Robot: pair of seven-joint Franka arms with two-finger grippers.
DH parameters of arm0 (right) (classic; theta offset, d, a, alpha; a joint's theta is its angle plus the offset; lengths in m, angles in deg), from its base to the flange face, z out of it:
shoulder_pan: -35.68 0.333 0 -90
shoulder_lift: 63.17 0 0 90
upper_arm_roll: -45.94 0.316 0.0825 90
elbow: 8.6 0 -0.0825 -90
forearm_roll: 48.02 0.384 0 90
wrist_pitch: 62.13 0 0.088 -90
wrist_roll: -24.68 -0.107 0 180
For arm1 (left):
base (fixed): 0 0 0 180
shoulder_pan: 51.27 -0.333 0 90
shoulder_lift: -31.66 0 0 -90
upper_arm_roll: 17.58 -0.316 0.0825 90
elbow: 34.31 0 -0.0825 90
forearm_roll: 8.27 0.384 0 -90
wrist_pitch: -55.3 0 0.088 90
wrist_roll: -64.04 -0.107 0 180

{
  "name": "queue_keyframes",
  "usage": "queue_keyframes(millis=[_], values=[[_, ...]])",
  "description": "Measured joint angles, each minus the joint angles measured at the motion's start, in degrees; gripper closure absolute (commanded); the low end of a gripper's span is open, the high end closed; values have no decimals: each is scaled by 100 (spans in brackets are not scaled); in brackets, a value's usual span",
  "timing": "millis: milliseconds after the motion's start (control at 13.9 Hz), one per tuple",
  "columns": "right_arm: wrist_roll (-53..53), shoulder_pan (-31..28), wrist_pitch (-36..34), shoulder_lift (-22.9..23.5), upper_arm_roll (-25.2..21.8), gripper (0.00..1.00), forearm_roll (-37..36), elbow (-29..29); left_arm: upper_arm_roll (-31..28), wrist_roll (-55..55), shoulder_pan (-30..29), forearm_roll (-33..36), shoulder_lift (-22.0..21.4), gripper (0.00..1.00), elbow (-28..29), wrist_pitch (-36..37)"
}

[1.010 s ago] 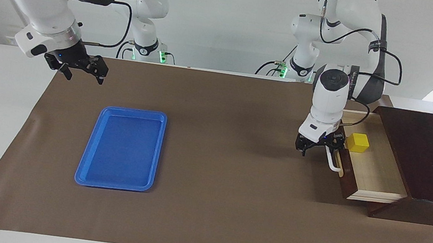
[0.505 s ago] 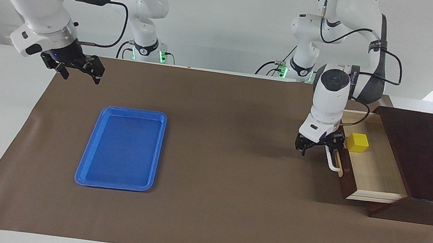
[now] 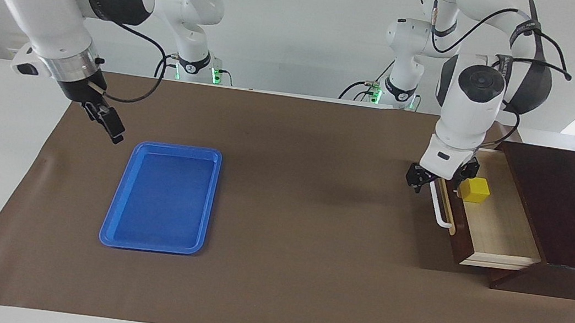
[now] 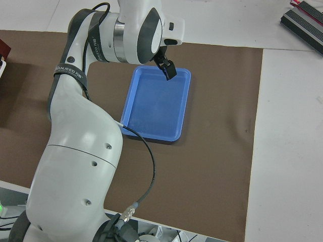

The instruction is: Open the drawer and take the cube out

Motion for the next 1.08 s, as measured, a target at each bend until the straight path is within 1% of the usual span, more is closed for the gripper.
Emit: queue_keyframes(millis=[144, 289, 433, 577, 794, 938, 1082], values=[[-1248, 214, 44, 440, 8, 0, 259, 353, -77, 505, -309, -312, -145, 0, -210, 229], [-2279, 521, 206, 794, 14, 0, 582, 640, -103, 1366, -672, -421, -271, 0, -216, 262], [-3279, 828, 257, 965, 16, 0, 813, 744, -109, 2296, -956, -443, -298, 0, -199, 263], [-4062, 1028, 270, 1038, 20, 0, 866, 759, -111, 3140, -1178, -449, -301, 0, -139, 183], [-4693, 1203, 302, 1245, 21, 0, 999, 838, -114, 4454, -1440, -461, -381, 0, 231, -277], [-4706, 1200, 338, 1369, 16, 0, 1448, 958, -112, 5204, -1544, -479, -526, 0, 685, -730], [-4506, 1192, 338, 1414, 1, 0, 1856, 1019, -111, 5971, -1589, -486, -635, 0, 1056, -1094]])
